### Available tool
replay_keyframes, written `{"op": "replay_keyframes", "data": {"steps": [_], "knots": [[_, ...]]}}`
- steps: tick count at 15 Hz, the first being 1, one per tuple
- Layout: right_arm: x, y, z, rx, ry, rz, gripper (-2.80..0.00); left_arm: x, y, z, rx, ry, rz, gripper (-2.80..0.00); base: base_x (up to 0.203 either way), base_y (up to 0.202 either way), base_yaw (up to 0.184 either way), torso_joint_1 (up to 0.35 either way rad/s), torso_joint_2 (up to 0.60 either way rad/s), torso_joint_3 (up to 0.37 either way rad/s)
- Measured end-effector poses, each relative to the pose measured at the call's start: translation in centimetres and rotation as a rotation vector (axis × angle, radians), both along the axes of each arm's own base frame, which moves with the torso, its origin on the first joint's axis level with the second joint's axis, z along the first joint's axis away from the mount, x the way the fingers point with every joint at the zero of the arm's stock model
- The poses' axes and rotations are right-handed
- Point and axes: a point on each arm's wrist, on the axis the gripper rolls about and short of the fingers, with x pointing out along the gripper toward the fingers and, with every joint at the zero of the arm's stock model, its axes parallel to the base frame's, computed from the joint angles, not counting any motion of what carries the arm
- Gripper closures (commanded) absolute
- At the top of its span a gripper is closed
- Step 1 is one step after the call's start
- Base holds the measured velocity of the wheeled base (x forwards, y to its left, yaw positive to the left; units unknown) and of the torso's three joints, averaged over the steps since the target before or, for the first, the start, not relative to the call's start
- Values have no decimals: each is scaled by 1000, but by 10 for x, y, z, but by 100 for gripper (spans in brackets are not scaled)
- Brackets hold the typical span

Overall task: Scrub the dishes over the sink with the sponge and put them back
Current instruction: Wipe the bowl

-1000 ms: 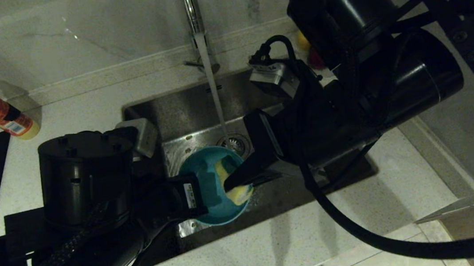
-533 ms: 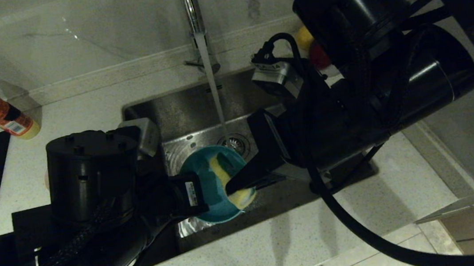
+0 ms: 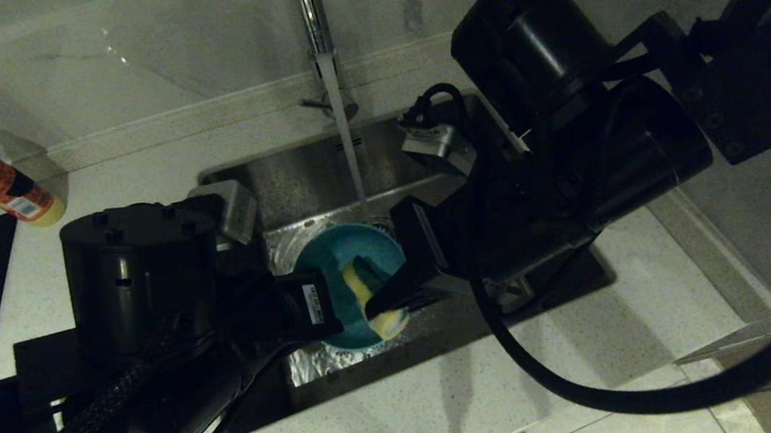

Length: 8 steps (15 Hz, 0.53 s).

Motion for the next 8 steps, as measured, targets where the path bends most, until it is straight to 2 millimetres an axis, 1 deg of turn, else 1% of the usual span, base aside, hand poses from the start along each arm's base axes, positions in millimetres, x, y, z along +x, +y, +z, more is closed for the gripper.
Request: {"op": "replay_keyframes", "data": {"steps": [3, 8], "knots": [[10, -1, -5, -9, 6, -22, 0, 0, 0, -1, 7, -2, -4, 0, 0, 0, 0, 0, 0, 0], [20, 6, -8, 14, -18, -27, 0, -3, 0, -8, 43, 10, -17, 0, 0, 0, 0, 0, 0, 0]]}}
